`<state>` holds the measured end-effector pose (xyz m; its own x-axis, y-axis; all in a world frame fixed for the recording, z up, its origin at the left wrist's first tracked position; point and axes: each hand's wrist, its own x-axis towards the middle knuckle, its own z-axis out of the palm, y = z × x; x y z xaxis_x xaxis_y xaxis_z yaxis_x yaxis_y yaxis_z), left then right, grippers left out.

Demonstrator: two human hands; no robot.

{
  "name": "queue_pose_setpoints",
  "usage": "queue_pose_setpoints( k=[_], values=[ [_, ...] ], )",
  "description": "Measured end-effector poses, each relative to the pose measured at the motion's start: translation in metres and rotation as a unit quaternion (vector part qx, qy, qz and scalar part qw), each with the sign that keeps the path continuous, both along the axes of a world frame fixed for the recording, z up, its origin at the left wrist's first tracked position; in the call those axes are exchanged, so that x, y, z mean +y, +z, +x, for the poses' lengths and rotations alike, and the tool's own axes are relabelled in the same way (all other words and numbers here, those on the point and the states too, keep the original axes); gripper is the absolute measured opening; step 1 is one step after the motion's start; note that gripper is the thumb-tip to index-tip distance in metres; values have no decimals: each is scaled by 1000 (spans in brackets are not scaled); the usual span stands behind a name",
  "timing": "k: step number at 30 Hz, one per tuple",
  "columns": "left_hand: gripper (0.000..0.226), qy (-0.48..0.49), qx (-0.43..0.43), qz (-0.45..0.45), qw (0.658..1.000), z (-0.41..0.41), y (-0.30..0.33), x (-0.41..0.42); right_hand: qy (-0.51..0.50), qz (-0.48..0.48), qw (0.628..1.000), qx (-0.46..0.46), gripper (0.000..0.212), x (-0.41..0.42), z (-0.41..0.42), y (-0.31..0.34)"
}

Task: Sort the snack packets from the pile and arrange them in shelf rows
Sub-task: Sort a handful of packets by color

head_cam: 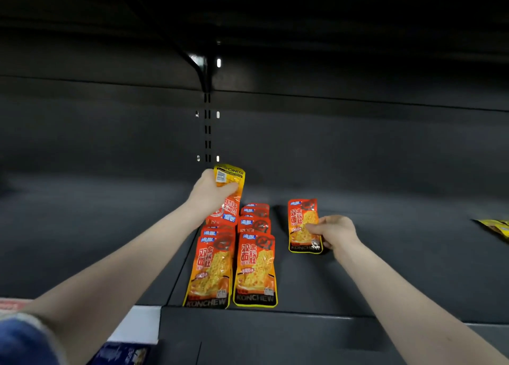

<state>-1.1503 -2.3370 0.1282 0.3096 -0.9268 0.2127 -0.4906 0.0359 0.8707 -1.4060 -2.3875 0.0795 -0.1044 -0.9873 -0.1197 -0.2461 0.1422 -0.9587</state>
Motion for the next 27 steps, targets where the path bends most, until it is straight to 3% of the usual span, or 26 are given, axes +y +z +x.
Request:
queue_pose_setpoints(
  k=[6, 11, 15, 20, 27],
  values=[
    [38, -5, -6, 2, 1000, -4, -1, -15, 25, -10, 995, 94, 30, -20, 15, -2],
    [58, -25, -8, 10, 1000, -7, -2, -19, 60, -26, 974, 218, 26, -32, 30, -2],
    [25, -57, 4, 6, 998, -12, 2, -17, 76, -44, 953, 290, 26, -34, 34, 3],
    [21, -78, 24, -4, 997, -24, 8, -16, 94, -51, 941, 322, 36, -38, 30, 3],
    [23, -153, -35, -58, 986, -55, 19, -17, 40, -73, 967, 242, 31, -53, -20, 0]
  ],
)
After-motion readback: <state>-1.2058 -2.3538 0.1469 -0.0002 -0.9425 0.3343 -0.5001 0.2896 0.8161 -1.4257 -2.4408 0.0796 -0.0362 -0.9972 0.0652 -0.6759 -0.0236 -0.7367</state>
